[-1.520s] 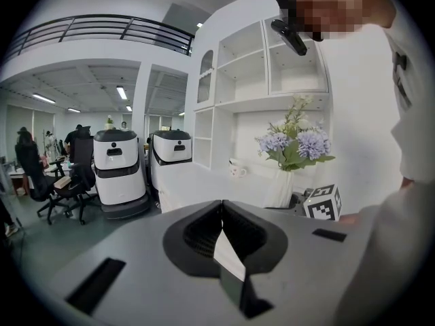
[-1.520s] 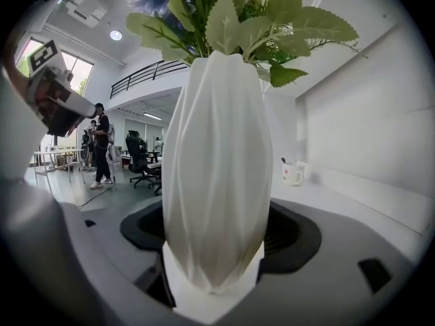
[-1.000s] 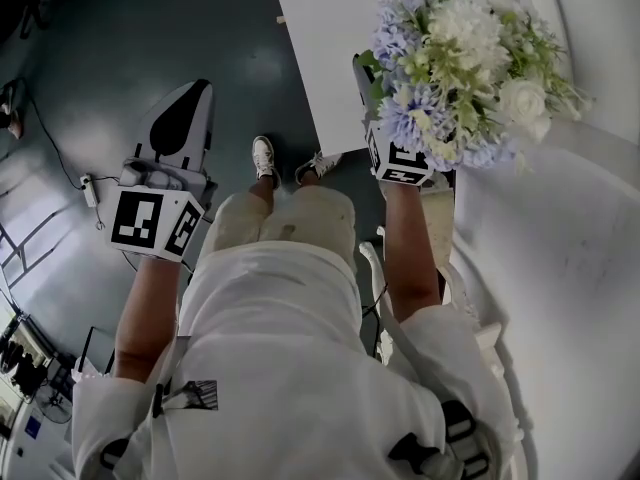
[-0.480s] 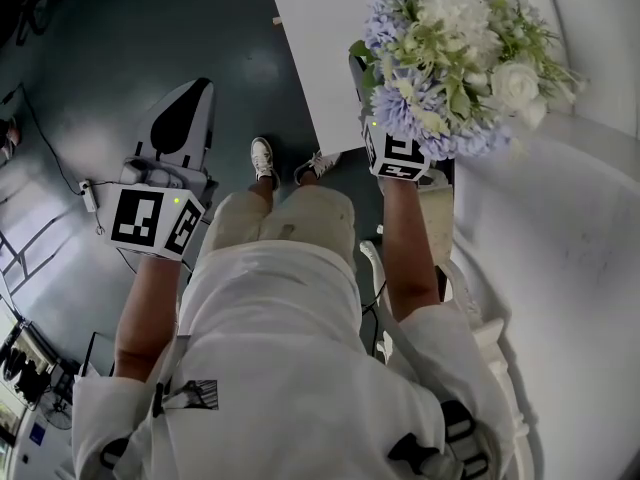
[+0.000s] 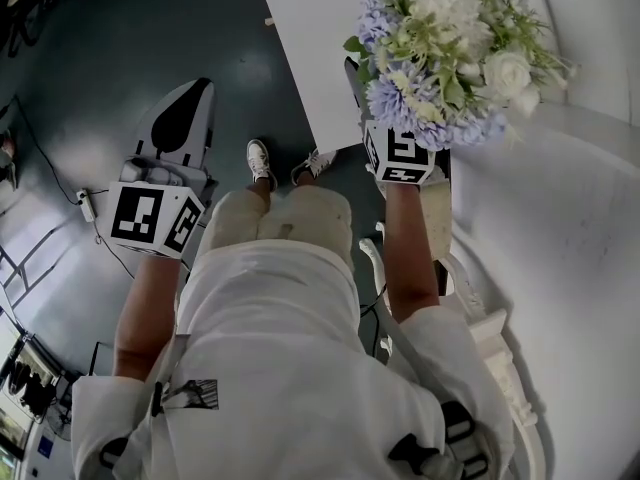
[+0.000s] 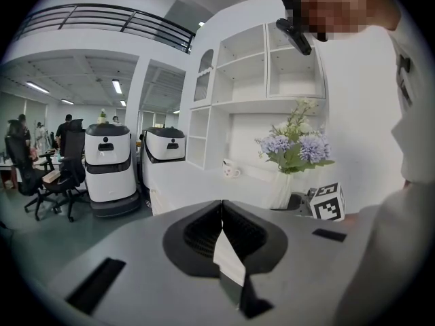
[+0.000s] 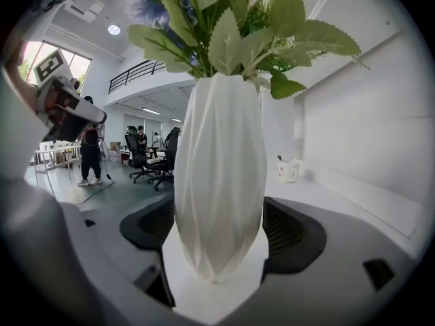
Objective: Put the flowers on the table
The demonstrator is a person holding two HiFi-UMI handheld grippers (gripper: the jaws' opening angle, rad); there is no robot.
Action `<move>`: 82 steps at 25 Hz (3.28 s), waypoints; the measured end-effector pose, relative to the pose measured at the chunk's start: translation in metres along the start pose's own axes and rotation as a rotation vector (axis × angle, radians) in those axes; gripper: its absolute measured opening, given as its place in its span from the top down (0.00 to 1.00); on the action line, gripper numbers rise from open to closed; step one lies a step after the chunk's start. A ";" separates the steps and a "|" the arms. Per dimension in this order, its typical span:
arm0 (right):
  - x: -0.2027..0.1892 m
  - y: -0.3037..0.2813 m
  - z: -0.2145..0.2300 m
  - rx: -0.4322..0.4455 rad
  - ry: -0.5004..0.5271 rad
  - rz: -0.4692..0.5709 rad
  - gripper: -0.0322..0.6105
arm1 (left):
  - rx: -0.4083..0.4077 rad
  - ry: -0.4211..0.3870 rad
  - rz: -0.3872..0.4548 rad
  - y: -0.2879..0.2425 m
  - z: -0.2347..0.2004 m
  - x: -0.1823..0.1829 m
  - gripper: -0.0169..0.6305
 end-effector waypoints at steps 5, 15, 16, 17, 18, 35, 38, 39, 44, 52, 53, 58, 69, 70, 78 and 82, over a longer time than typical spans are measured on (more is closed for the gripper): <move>0.001 0.013 -0.004 -0.029 -0.001 -0.019 0.33 | -0.042 -0.001 0.014 -0.003 0.002 0.005 0.95; 0.006 0.063 -0.013 -0.121 -0.089 -0.087 0.33 | -0.144 0.021 0.066 0.000 0.000 0.006 0.95; 0.005 0.068 -0.015 -0.127 -0.108 -0.099 0.33 | -0.154 0.022 0.066 0.001 -0.001 0.005 0.95; 0.005 0.072 -0.018 -0.131 -0.122 -0.113 0.33 | -0.165 0.024 0.065 0.002 -0.002 0.004 0.95; 0.004 0.076 -0.020 -0.134 -0.130 -0.128 0.33 | -0.176 0.028 0.065 0.004 -0.002 0.003 0.95; 0.012 0.111 -0.082 -0.144 -0.309 -0.168 0.93 | -0.242 0.046 0.124 0.041 -0.044 0.009 0.95; 0.023 0.119 -0.081 -0.171 -0.351 -0.133 0.94 | -0.231 0.043 0.142 0.047 -0.055 0.015 0.95; 0.029 0.123 -0.079 -0.179 -0.354 -0.122 0.94 | -0.227 0.043 0.147 0.048 -0.058 0.017 0.95; 0.061 0.145 -0.064 -0.212 -0.331 -0.053 0.94 | -0.210 0.036 0.172 0.049 -0.066 0.029 0.95; 0.108 0.197 -0.039 -0.292 -0.244 0.056 0.94 | -0.188 0.033 0.225 0.040 -0.058 0.058 0.95; 0.114 0.203 -0.037 -0.299 -0.235 0.072 0.94 | -0.186 0.030 0.232 0.040 -0.057 0.062 0.95; 0.138 0.225 -0.028 -0.344 -0.161 0.117 0.94 | -0.178 0.021 0.269 0.029 -0.054 0.081 0.95; 0.167 0.263 -0.012 -0.387 -0.111 0.221 0.94 | -0.172 -0.019 0.344 0.026 -0.035 0.115 0.95; 0.170 0.266 -0.011 -0.389 -0.113 0.235 0.94 | -0.164 -0.025 0.353 0.027 -0.035 0.118 0.95; 0.194 0.273 -0.006 -0.409 -0.036 0.291 0.94 | -0.095 -0.044 0.385 0.036 -0.039 0.131 0.95; 0.198 0.269 -0.004 -0.402 -0.019 0.314 0.94 | -0.082 -0.056 0.391 0.038 -0.035 0.140 0.95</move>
Point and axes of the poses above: the fingertips, and each gripper's own axes: y backward along the fingers, z to its right, x out of its top, the point moved 10 cm from there along y, backward along the fingers, and after that the axes turned 5 degrees about x, right-handed, at the moved point
